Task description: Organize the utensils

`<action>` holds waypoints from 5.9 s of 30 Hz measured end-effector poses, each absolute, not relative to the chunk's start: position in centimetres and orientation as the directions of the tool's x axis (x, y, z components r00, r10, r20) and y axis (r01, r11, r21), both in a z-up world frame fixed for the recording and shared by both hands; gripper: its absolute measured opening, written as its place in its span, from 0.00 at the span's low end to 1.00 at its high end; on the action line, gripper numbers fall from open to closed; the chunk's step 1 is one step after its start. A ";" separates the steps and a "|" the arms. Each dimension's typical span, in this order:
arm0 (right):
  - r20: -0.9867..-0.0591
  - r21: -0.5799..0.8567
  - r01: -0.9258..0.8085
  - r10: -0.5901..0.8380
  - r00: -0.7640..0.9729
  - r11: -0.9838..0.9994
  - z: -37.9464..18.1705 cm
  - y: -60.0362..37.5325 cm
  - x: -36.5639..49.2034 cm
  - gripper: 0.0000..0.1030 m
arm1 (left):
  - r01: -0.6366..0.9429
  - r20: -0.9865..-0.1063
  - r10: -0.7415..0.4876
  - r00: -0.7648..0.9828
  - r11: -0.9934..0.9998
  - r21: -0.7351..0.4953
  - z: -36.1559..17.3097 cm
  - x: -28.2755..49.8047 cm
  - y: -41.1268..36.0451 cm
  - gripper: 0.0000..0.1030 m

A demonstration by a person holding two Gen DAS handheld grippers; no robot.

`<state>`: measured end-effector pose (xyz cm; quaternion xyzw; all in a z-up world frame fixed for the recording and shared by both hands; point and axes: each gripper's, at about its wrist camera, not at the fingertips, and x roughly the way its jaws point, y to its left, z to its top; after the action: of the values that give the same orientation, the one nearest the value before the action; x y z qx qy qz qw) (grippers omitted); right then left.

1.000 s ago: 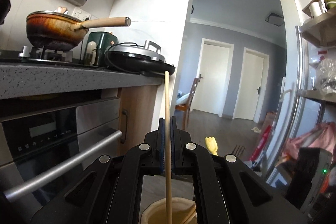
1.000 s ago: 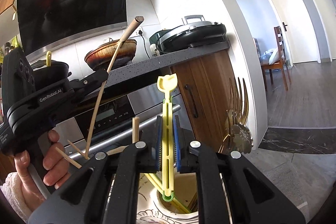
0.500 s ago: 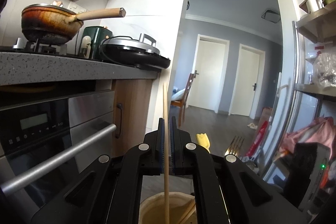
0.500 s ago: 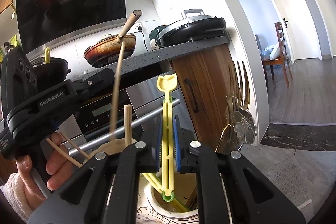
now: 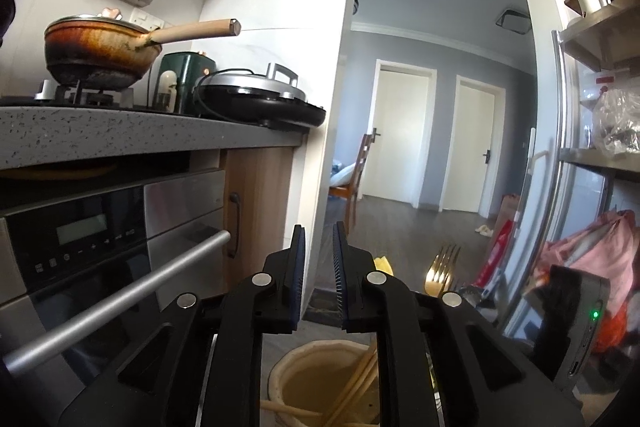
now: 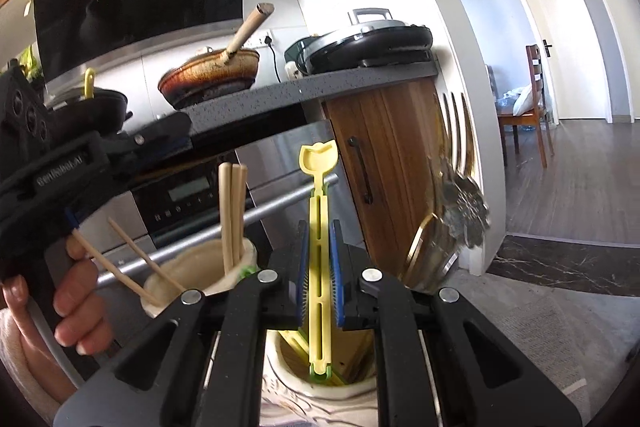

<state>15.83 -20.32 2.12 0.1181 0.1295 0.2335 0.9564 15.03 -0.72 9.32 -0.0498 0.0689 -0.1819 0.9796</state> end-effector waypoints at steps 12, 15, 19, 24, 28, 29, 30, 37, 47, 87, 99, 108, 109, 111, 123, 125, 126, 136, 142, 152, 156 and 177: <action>-0.258 0.215 -0.388 0.435 0.863 0.897 0.9 -20.5 13.5 0.10 | 0.328 -0.133 -0.342 0.930 0.937 -0.116 9.7 11.9 0.4 0.15; -0.271 0.207 -0.397 0.442 0.855 0.894 0.9 -20.4 13.1 0.12 | 0.317 -0.145 -0.330 0.933 0.942 -0.109 9.4 11.0 0.6 0.16; -0.248 0.220 -0.416 0.463 0.851 0.882 1.2 -20.7 12.3 0.47 | 0.294 -0.161 -0.309 0.937 0.949 -0.113 9.1 10.0 1.0 0.16; -0.226 0.208 -0.411 0.452 0.863 0.888 1.7 -21.4 10.1 0.50 | 0.282 -0.169 -0.297 0.940 0.953 -0.109 9.0 7.8 1.4 0.16; -0.224 0.173 -0.405 0.436 0.872 0.898 1.7 -21.9 7.7 0.57 | 0.272 -0.178 -0.286 0.941 0.957 -0.103 8.3 5.8 1.5 0.26; -0.225 0.152 -0.402 0.427 0.876 0.903 1.7 -21.9 7.2 0.58 | 0.273 -0.184 -0.287 0.940 0.957 -0.100 8.0 5.3 1.4 0.27; -0.225 0.136 -0.399 0.420 0.879 0.907 1.6 -21.9 6.7 0.61 | 0.272 -0.190 -0.286 0.939 0.958 -0.095 7.7 5.0 1.3 0.28; -0.243 0.078 -0.380 0.387 0.889 0.922 0.7 -22.9 4.0 0.75 | 0.242 -0.201 -0.249 0.947 0.968 -0.060 5.3 1.9 0.4 0.60; -0.222 0.025 -0.343 0.340 0.914 0.939 -0.5 -23.7 2.2 0.86 | 0.197 -0.225 -0.196 0.954 0.980 -0.020 1.7 0.5 -0.3 0.72; -0.201 -0.004 -0.318 0.311 0.929 0.948 -0.5 -23.4 2.0 0.89 | 0.159 -0.195 -0.153 0.969 0.987 0.012 -0.8 -0.3 0.5 0.90; -0.210 -0.003 -0.315 0.307 0.928 0.949 -0.6 -23.4 2.2 0.89 | 0.162 -0.204 -0.160 0.966 0.987 -0.004 -0.9 -0.2 0.7 0.90; -0.211 -0.002 -0.316 0.308 0.928 0.949 -0.6 -23.4 2.2 0.89 | 0.158 -0.201 -0.155 0.967 0.987 0.001 -0.9 -0.2 0.7 0.91; -0.211 -0.002 -0.315 0.308 0.928 0.949 -0.6 -23.4 2.2 0.89 | 0.156 -0.201 -0.152 0.968 0.988 0.001 -0.9 -0.2 0.7 0.91; -0.210 -0.002 -0.315 0.308 0.928 0.949 -0.5 -23.4 2.2 0.89 | 0.152 -0.203 -0.149 0.968 0.988 0.002 -0.9 -0.2 0.7 0.91; -0.211 -0.002 -0.315 0.307 0.928 0.949 -0.5 -23.5 2.2 0.89 | 0.151 -0.199 -0.145 0.969 0.988 0.015 -0.9 -0.3 0.4 0.92; -0.211 -0.002 -0.315 0.307 0.928 0.949 -0.5 -23.4 2.2 0.89 | 0.151 -0.200 -0.145 0.969 0.988 0.015 -0.9 -0.3 0.4 0.92; -0.212 -0.002 -0.315 0.307 0.928 0.949 -0.5 -23.4 2.2 0.89 | 0.152 -0.202 -0.146 0.968 0.988 0.015 -0.9 -0.3 0.4 0.92; -0.220 -0.002 -0.306 0.298 0.929 0.952 -0.6 -23.4 2.3 0.89 | 0.150 -0.215 -0.144 0.966 0.989 0.012 -0.9 0.0 0.4 0.92; -0.212 -0.003 -0.310 0.302 0.929 0.951 -0.6 -23.5 2.1 0.89 | 0.148 -0.225 -0.140 0.964 0.989 0.020 -1.1 0.1 0.2 0.92; -0.216 -0.004 -0.311 0.303 0.928 0.950 -0.5 -23.5 2.2 0.89 | 0.151 -0.223 -0.142 0.964 0.988 0.021 -1.0 0.1 0.1 0.92; -0.217 -0.003 -0.311 0.303 0.928 0.950 -0.5 -23.5 2.2 0.89 | 0.152 -0.222 -0.144 0.964 0.988 0.022 -1.1 0.1 0.0 0.92; -0.217 -0.003 -0.311 0.303 0.928 0.950 -0.5 -23.5 2.2 0.89 | 0.148 -0.242 -0.139 0.960 0.989 0.021 -1.3 0.4 0.1 0.94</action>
<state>2.20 -23.47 -0.53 -0.0187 0.1075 0.1565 0.9816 0.40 0.11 -1.29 0.0193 0.1207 -0.0726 0.9898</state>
